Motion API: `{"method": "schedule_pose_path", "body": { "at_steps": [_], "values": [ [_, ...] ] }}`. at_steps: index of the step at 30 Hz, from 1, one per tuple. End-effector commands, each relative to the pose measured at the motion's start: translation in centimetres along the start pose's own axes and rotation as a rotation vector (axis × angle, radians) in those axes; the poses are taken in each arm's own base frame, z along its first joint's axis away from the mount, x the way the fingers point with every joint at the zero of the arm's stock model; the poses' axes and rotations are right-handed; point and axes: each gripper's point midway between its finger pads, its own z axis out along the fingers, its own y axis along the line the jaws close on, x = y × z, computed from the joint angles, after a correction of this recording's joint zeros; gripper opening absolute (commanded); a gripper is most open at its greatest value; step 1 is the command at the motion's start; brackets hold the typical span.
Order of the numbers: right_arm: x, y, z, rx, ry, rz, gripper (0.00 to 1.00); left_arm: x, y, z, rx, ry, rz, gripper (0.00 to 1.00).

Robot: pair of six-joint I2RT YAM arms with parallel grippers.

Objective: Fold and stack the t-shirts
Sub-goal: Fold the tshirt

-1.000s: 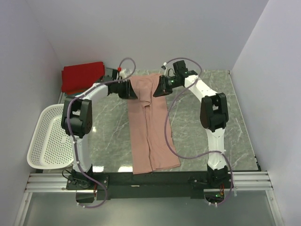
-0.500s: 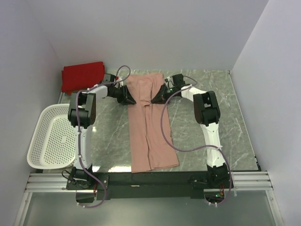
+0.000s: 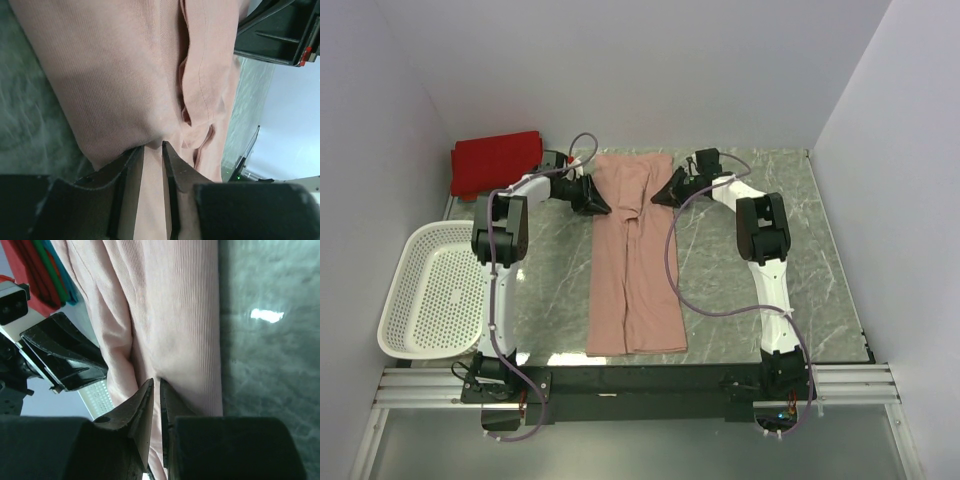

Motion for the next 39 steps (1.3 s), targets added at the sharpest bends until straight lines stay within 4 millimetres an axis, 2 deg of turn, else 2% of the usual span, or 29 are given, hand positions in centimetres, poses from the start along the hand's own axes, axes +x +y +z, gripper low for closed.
{"method": "schedule_pose_path", "body": {
  "at_steps": [1, 3, 5, 6, 7, 8, 9, 10, 12, 13, 14, 15, 16, 17, 19, 21, 25, 30, 35, 39],
  "values": [
    [-2.6, -0.8, 0.4, 0.036, -0.087, -0.020, 0.17, -1.8, 3.1, 0.6, -0.085, -0.057, 0.016, 0.30],
    [-3.3, -0.3, -0.3, 0.045, -0.102, -0.095, 0.16, -2.3, 2.3, 0.3, -0.071, -0.070, 0.038, 0.30],
    [-4.5, 3.0, -1.9, 0.021, -0.145, -0.200, 0.16, -2.7, 1.5, -0.3, -0.065, -0.085, 0.078, 0.32],
    [-4.6, 3.7, -2.7, 0.034, -0.151, -0.278, 0.20, -3.9, -0.3, -1.4, -0.048, -0.127, 0.129, 0.32],
    [-5.4, 6.3, -4.4, 0.022, -0.194, -0.352, 0.22, -4.0, -0.7, -1.9, -0.051, -0.144, 0.156, 0.33],
    [-5.6, 7.4, -5.2, 0.029, -0.211, -0.405, 0.24, -4.6, -1.6, -2.6, -0.047, -0.169, 0.191, 0.34],
    [-5.7, 7.7, -6.1, 0.068, -0.226, -0.485, 0.29, -5.4, -3.6, -4.0, -0.037, -0.209, 0.236, 0.35],
    [-5.5, 9.7, -7.3, 0.073, -0.249, -0.554, 0.32, -5.6, -4.2, -4.4, -0.039, -0.224, 0.274, 0.35],
    [-4.7, 9.6, -8.1, 0.155, -0.228, -0.692, 0.36, -6.0, -5.8, -5.5, -0.067, -0.258, 0.337, 0.36],
    [-3.9, 10.8, -8.2, 0.172, -0.222, -0.761, 0.36, -5.8, -5.9, -5.6, -0.093, -0.249, 0.382, 0.36],
    [-2.8, 9.9, -8.1, 0.231, -0.172, -0.855, 0.36, -6.0, -5.6, -5.8, -0.146, -0.258, 0.403, 0.36],
    [-2.7, 9.3, -8.2, 0.297, -0.168, -0.906, 0.36, -5.7, -6.4, -5.5, -0.167, -0.249, 0.442, 0.36],
    [-2.1, 9.1, -8.2, 0.334, -0.145, -0.981, 0.36, -5.6, -6.1, -5.2, -0.201, -0.233, 0.502, 0.37],
    [-0.4, 9.0, -7.2, 0.363, -0.098, -1.053, 0.36, -4.8, -5.7, -4.9, -0.236, -0.199, 0.509, 0.38],
    [0.2, 7.1, -7.1, 0.489, -0.048, -1.174, 0.36, -4.4, -5.3, -4.0, -0.321, -0.175, 0.580, 0.38],
    [1.4, 6.4, -6.5, 0.557, 0.013, -1.271, 0.36, -3.5, -4.5, -3.0, -0.402, -0.146, 0.598, 0.38],
    [1.8, 4.4, -5.7, 0.648, 0.082, -1.280, 0.35, -1.4, -3.9, -1.8, -0.444, -0.089, 0.570, 0.36],
    [3.6, 1.9, -4.7, 0.664, 0.160, -1.215, 0.35, 1.5, -2.9, -0.3, -0.474, -0.031, 0.492, 0.35],
    [4.2, -0.7, -3.4, 0.699, 0.195, -1.157, 0.35, 2.5, -1.3, 0.9, -0.487, 0.004, 0.421, 0.35],
    [4.2, -2.6, -2.9, 0.737, 0.223, -1.135, 0.34, 2.6, -0.3, 2.0, -0.486, 0.019, 0.375, 0.36]
  ]
}}
